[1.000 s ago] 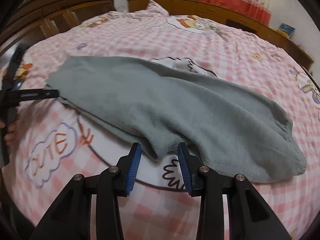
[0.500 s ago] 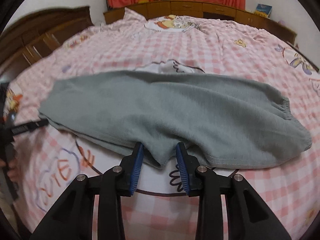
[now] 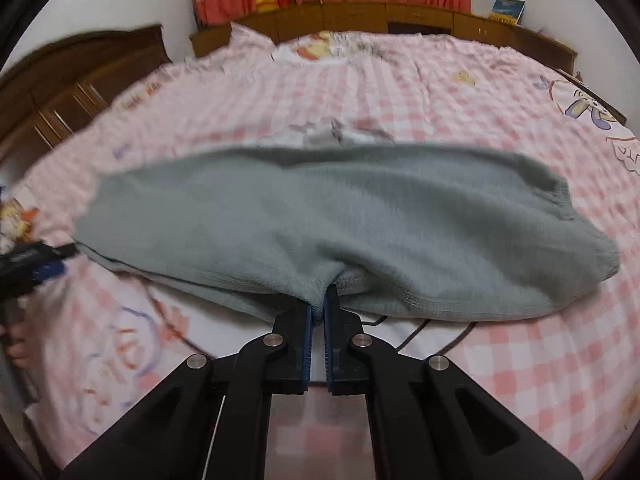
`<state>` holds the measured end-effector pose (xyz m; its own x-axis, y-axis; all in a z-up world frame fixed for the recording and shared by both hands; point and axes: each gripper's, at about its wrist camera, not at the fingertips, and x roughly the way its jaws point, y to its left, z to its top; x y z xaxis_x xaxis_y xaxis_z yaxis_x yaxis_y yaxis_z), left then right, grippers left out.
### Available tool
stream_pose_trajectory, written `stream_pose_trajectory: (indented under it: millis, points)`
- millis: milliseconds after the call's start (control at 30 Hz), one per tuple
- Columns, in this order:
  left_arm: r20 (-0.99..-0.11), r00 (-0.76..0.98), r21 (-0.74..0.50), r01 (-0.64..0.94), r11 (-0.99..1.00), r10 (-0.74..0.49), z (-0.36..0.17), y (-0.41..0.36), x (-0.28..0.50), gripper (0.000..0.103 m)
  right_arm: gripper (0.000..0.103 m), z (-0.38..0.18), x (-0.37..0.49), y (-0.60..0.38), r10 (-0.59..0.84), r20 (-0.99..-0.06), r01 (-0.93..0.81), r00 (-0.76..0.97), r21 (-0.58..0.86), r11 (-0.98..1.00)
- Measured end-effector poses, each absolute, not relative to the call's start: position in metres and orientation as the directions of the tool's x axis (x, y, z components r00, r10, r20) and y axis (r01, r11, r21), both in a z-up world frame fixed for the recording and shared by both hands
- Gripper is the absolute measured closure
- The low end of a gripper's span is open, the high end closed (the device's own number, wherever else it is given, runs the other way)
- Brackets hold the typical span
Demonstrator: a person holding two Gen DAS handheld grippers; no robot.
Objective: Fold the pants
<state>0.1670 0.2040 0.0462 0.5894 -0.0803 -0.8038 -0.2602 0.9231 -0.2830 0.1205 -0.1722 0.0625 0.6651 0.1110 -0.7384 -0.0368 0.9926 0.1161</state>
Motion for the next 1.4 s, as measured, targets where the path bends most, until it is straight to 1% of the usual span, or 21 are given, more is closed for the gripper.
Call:
stream_pose_trajectory:
  millis: [133, 367, 433, 600, 700, 767, 867, 900, 933, 967, 1000, 1033, 1100, 1267, 1400]
  points:
    - [-0.799, 0.593, -0.341, -0.31, 0.888, -0.099, 0.044, 0.218, 0.173, 0.04, 0.098, 0.075, 0.105, -0.168, 0.142, -0.732, -0.076, 0.667, 0.123, 0.99]
    - [-0.779, 0.612, -0.45, -0.395, 0.801, -0.135, 0.034, 0.23, 0.191, 0.04, 0.098, 0.041, 0.104, -0.168, 0.163, -0.786, -0.057, 0.597, 0.161, 0.985]
    - [-0.782, 0.608, -0.459, -0.414, 0.786, -0.136, 0.032, 0.232, 0.194, 0.038, 0.098, 0.036, 0.104, -0.168, 0.159, -0.786, -0.057, 0.597, 0.155, 0.986]
    - [-0.803, 0.579, -0.462, -0.452, 0.763, -0.143, 0.035, 0.225, 0.184, 0.037, 0.097, 0.031, 0.102, -0.171, 0.171, -0.773, -0.056, 0.611, 0.174, 0.983]
    - [-0.769, 0.617, -0.533, -0.47, 0.704, -0.17, 0.031, 0.222, 0.18, 0.029, 0.096, 0.029, 0.101, -0.172, 0.17, -0.765, -0.05, 0.621, 0.177, 0.983]
    - [-0.758, 0.627, -0.547, -0.457, 0.701, -0.182, 0.029, 0.22, 0.188, 0.029, 0.096, 0.029, 0.101, -0.171, 0.169, -0.763, -0.051, 0.624, 0.175, 0.983]
    - [-0.717, 0.666, -0.589, -0.422, 0.689, -0.205, 0.023, 0.22, 0.203, 0.029, 0.096, 0.027, 0.103, -0.172, 0.169, -0.764, -0.041, 0.622, 0.184, 0.982]
    - [-0.705, 0.679, -0.6, -0.42, 0.681, -0.203, 0.022, 0.22, 0.205, 0.033, 0.096, 0.027, 0.105, -0.172, 0.168, -0.765, -0.035, 0.621, 0.187, 0.982]
    - [-0.691, 0.693, -0.613, -0.409, 0.676, -0.207, 0.022, 0.22, 0.207, 0.049, 0.096, 0.027, 0.106, -0.172, 0.169, -0.763, -0.031, 0.623, 0.192, 0.981]
    - [-0.684, 0.697, -0.621, -0.399, 0.675, -0.216, 0.022, 0.22, 0.208, 0.062, 0.096, 0.028, 0.107, -0.172, 0.173, -0.761, -0.03, 0.625, 0.199, 0.98]
    - [-0.685, 0.691, -0.623, -0.392, 0.676, -0.23, 0.021, 0.219, 0.21, 0.089, 0.097, 0.028, 0.109, -0.174, 0.181, -0.762, -0.029, 0.622, 0.209, 0.978]
    - [-0.686, 0.685, -0.626, -0.385, 0.678, -0.245, 0.02, 0.219, 0.211, 0.091, 0.098, 0.03, 0.11, -0.176, 0.19, -0.761, -0.025, 0.62, 0.224, 0.974]
    - [-0.681, 0.692, -0.615, -0.364, 0.7, -0.238, 0.026, 0.217, 0.209, 0.092, 0.098, 0.039, 0.108, -0.183, 0.218, -0.745, -0.017, 0.63, 0.268, 0.963]
    - [-0.649, 0.727, -0.579, -0.281, 0.766, -0.224, 0.063, 0.22, 0.191, 0.093, 0.098, 0.08, 0.085, -0.186, 0.25, -0.709, -0.053, 0.659, 0.288, 0.956]
    - [-0.658, 0.724, -0.548, -0.272, 0.791, -0.207, 0.078, 0.231, 0.168, 0.093, 0.099, 0.097, 0.06, -0.184, 0.291, -0.706, -0.112, 0.645, 0.29, 0.951]
